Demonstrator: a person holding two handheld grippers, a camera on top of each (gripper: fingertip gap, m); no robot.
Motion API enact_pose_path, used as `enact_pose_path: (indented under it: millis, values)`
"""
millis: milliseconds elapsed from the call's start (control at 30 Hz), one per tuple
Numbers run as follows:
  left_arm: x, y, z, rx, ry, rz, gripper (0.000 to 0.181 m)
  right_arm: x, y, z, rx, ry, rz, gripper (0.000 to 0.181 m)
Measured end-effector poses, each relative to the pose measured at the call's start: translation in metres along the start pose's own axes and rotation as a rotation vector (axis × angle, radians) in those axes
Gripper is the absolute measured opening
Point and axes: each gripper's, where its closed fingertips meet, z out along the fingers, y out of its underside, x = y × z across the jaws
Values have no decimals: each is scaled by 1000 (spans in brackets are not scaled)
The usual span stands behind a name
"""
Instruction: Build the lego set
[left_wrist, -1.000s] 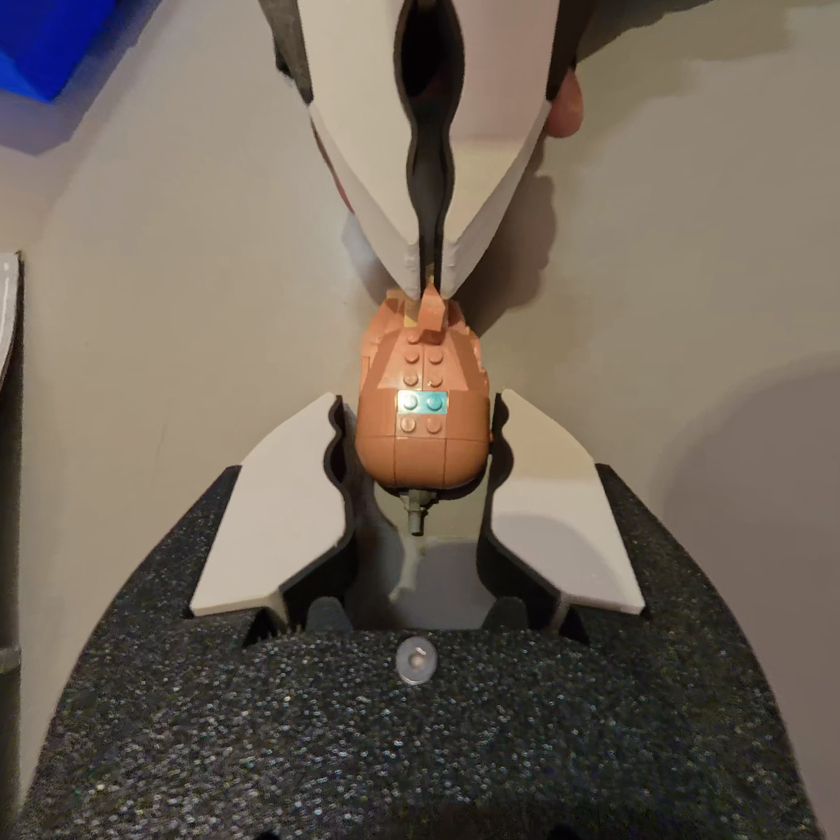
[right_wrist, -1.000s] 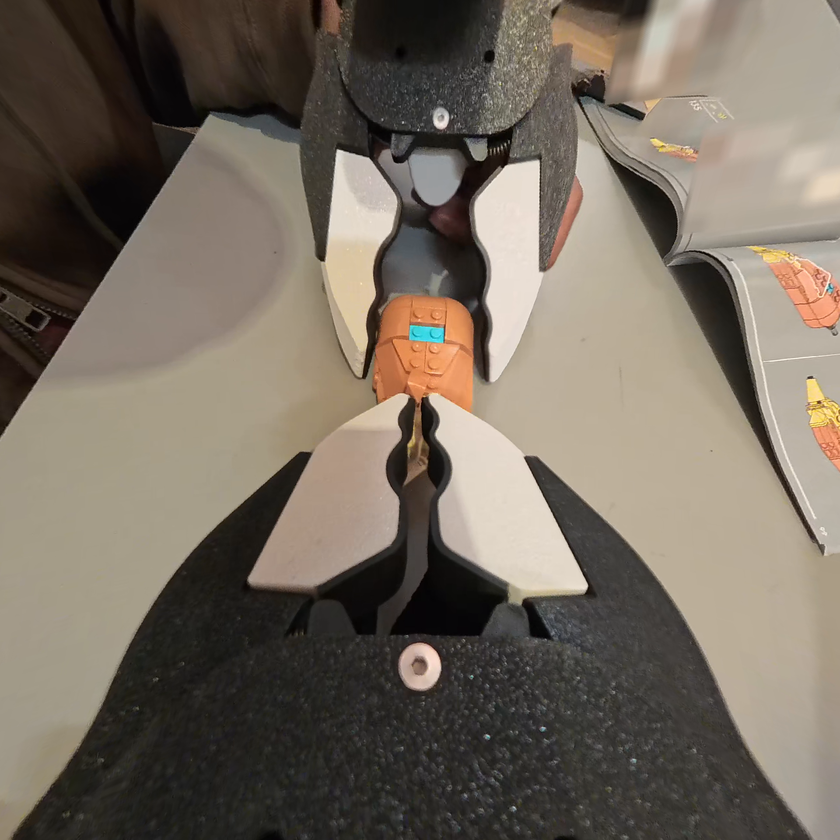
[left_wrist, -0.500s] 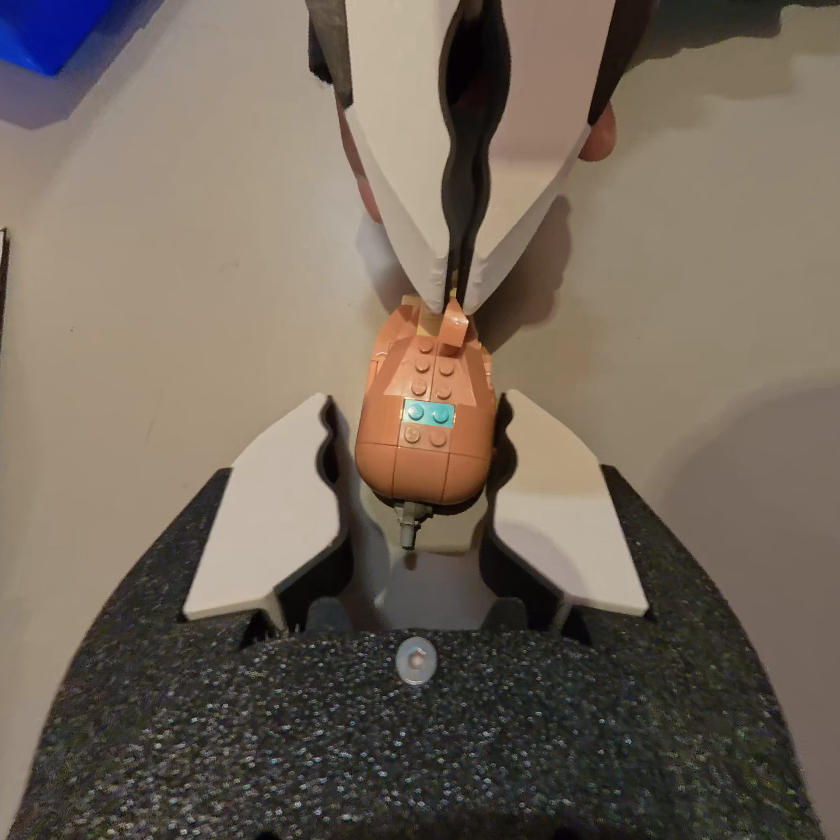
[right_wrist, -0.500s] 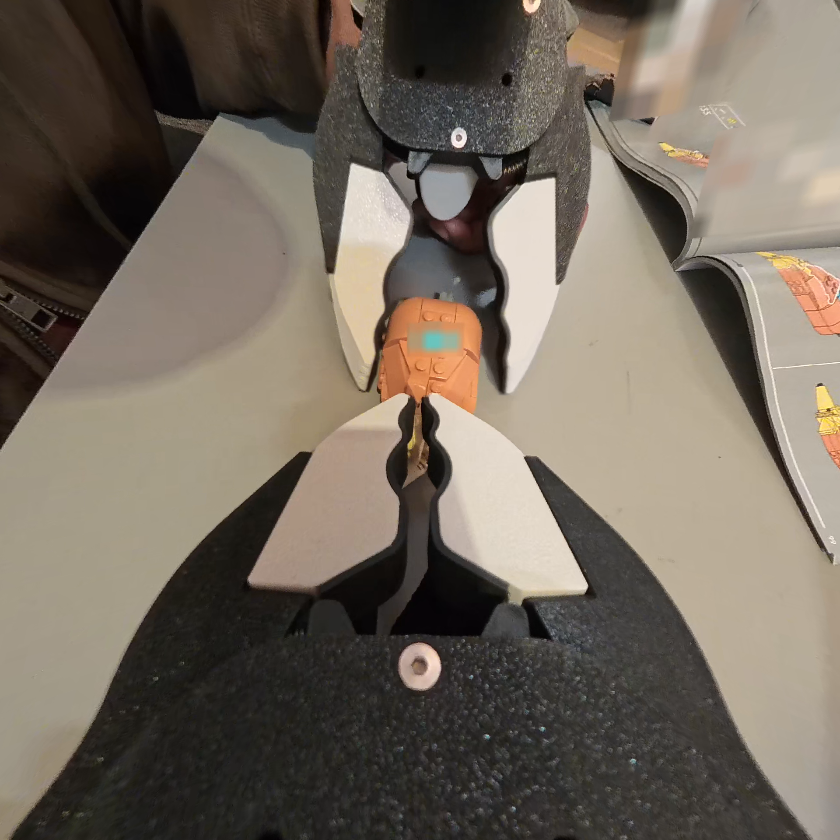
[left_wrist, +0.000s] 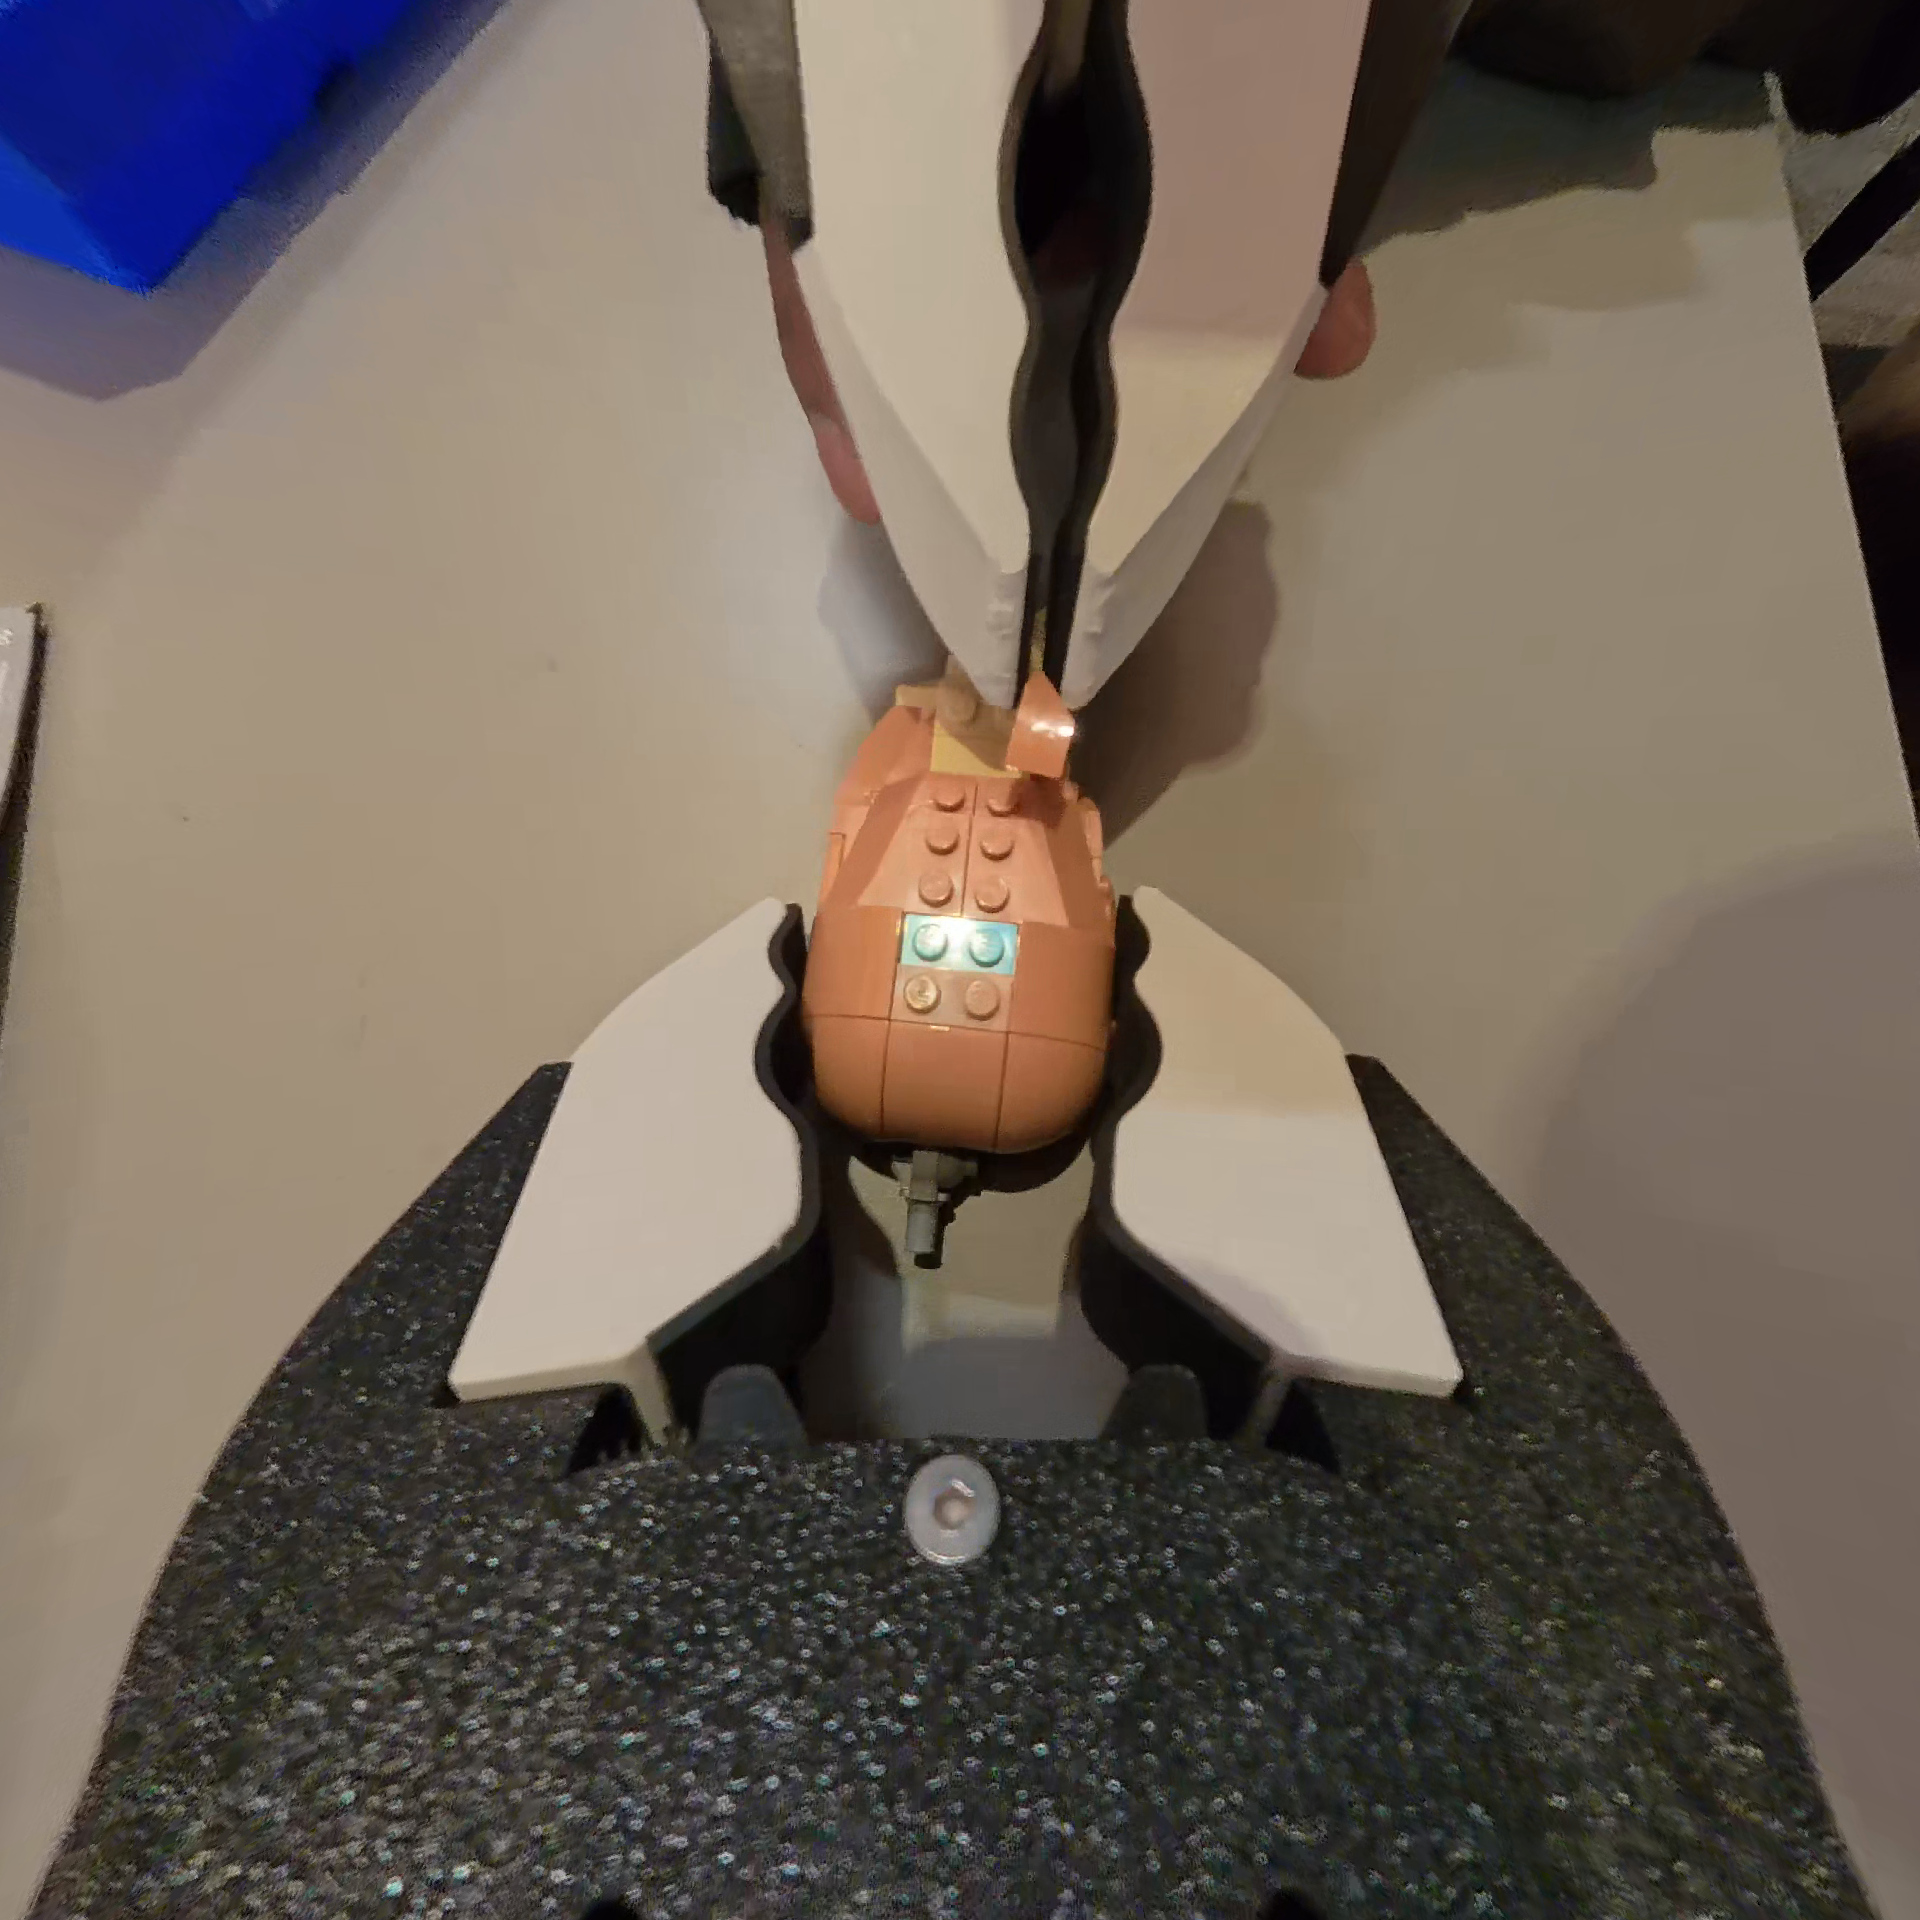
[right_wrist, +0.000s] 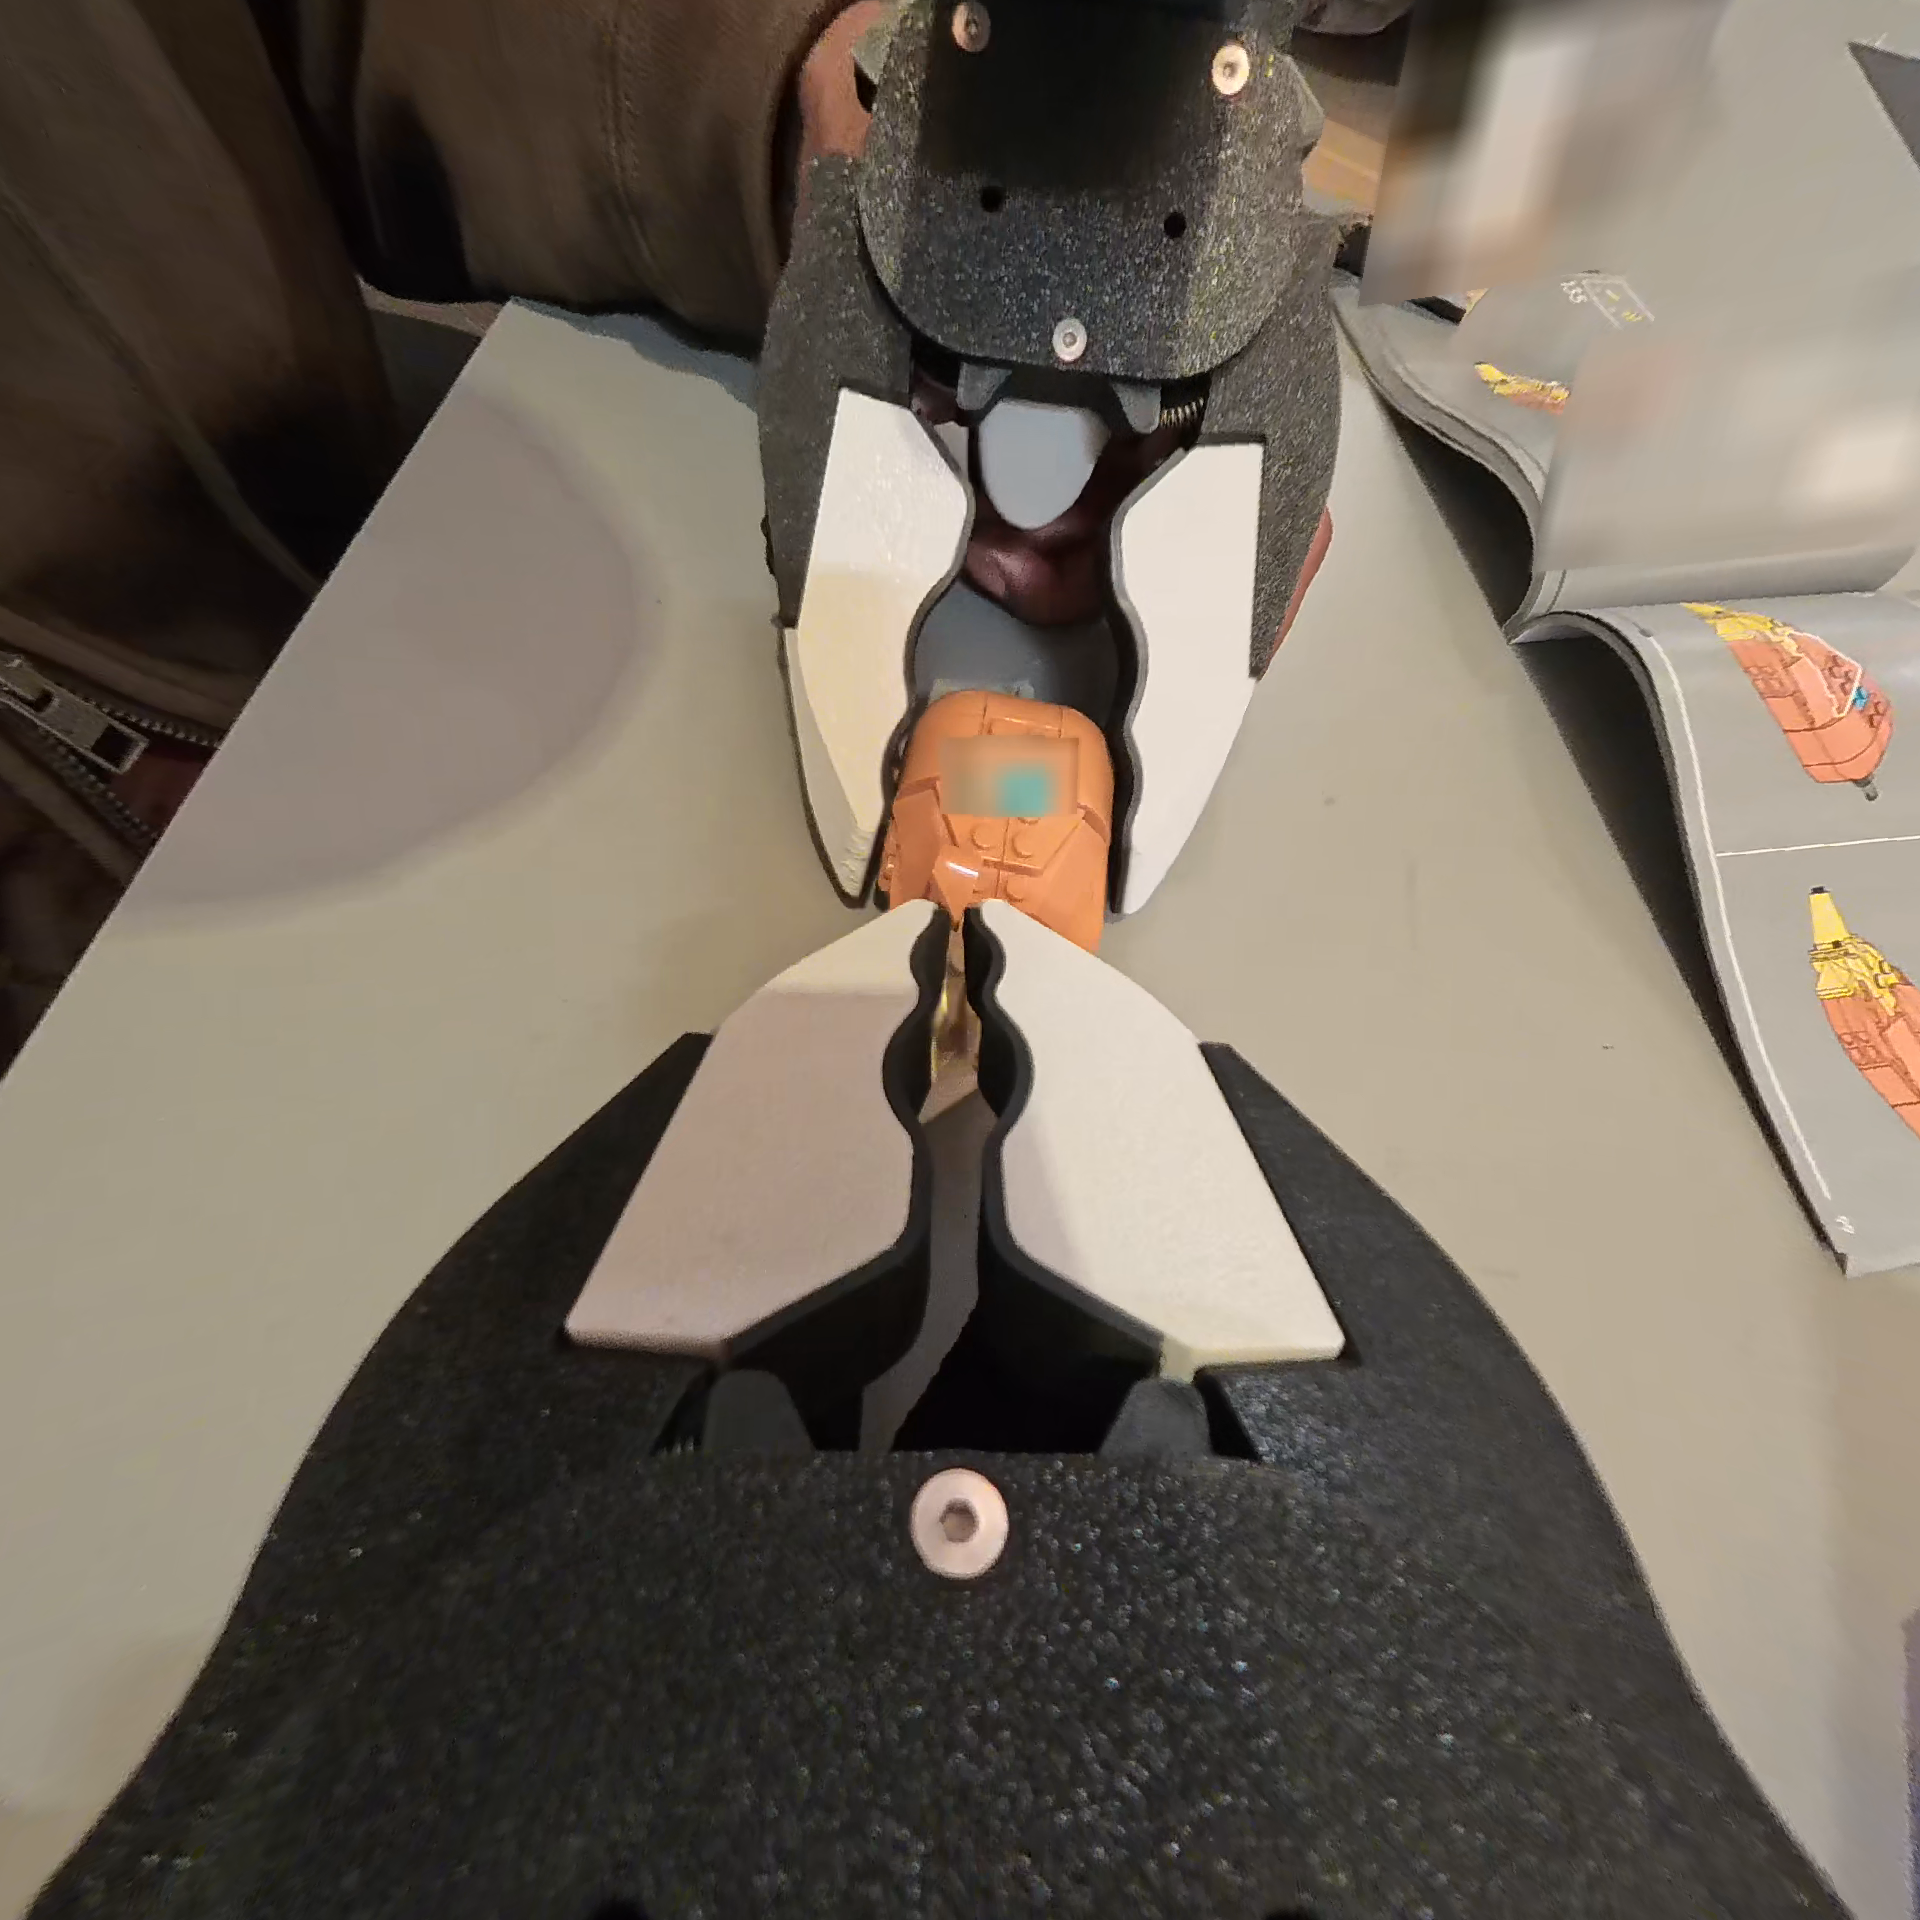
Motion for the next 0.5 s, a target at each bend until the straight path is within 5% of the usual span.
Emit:
enact_pose_path:
  millis: [500]
  values:
    - [0,-7,-1,43,8,4,57,4,1,1,-36,21,2,3]
